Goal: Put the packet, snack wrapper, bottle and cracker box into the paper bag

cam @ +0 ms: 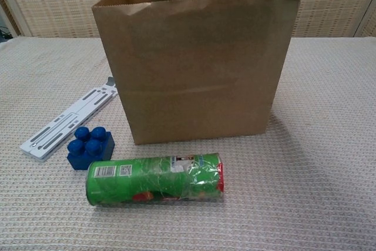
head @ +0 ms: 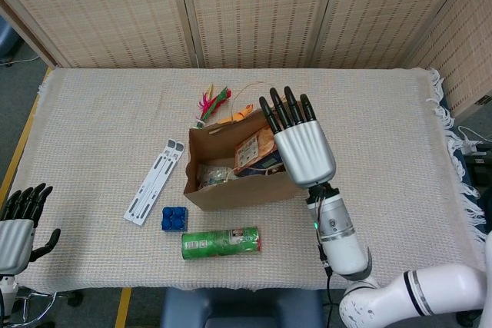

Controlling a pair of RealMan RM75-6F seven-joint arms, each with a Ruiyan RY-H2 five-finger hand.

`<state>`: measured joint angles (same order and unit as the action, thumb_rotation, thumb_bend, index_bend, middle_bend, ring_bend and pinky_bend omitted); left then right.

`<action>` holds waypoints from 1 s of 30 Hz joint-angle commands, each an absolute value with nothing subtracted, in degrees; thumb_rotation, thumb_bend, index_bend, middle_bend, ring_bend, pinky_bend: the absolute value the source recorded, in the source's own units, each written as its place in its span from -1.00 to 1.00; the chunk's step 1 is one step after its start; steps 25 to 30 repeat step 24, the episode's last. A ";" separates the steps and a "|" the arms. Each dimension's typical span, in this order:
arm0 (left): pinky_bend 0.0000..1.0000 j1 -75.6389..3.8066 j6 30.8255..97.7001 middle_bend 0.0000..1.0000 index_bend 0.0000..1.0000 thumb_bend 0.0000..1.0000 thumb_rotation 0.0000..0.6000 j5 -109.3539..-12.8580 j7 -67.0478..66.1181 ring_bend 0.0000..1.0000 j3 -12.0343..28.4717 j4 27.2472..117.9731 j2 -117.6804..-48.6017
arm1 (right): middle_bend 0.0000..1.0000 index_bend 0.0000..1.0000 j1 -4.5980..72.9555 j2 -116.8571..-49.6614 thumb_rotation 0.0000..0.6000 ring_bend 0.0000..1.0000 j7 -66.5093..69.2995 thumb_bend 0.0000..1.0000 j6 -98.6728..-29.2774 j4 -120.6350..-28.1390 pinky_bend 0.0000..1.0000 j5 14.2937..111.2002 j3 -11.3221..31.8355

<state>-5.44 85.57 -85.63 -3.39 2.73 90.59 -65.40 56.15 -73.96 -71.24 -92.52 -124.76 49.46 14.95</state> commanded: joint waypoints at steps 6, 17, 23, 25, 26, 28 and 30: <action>-1.00 -5.40 85.69 -1.00 -0.95 -0.26 1.00 -85.47 -4.06 -1.00 2.79 90.76 -65.55 | -0.96 -1.00 38.69 -61.66 1.00 -1.00 -47.47 -0.93 -96.31 -128.03 -0.77 62.46 3.91; -1.00 -5.19 86.15 -1.00 -0.95 -0.26 1.00 -84.81 -5.84 -1.00 3.13 91.10 -66.09 | -1.00 -1.00 17.25 -57.80 1.00 -1.00 -15.88 -0.93 -95.83 -111.86 -0.99 79.28 -11.87; -1.00 -5.12 86.31 -1.00 -0.95 -0.26 1.00 -84.81 -6.25 -1.00 3.14 91.14 -66.23 | -1.00 -1.00 9.92 -63.18 1.00 -1.00 -9.33 -0.93 -98.24 -99.90 -1.00 82.55 -13.11; -1.00 -5.12 86.30 -1.00 -0.95 -0.26 1.00 -84.82 -6.25 -1.00 3.14 91.14 -66.23 | -1.00 -1.00 9.30 -63.74 1.00 -1.00 -8.91 -0.93 -98.12 -98.54 -1.00 82.53 -12.93; -1.00 -5.12 86.30 -1.00 -0.95 -0.26 1.00 -84.82 -6.25 -1.00 3.14 91.14 -66.23 | -1.00 -1.00 9.30 -63.74 1.00 -1.00 -8.91 -0.93 -98.12 -98.54 -1.00 82.53 -12.93; -1.00 -5.12 86.30 -1.00 -0.95 -0.26 1.00 -84.82 -6.25 -1.00 3.14 91.14 -66.23 | -1.00 -1.00 9.30 -63.74 1.00 -1.00 -8.91 -0.93 -98.12 -98.54 -1.00 82.53 -12.93; -1.00 -5.12 86.30 -1.00 -0.95 -0.26 1.00 -84.82 -6.25 -1.00 3.14 91.14 -66.23 | -1.00 -1.00 9.30 -63.74 1.00 -1.00 -8.91 -0.93 -98.12 -98.54 -1.00 82.53 -12.93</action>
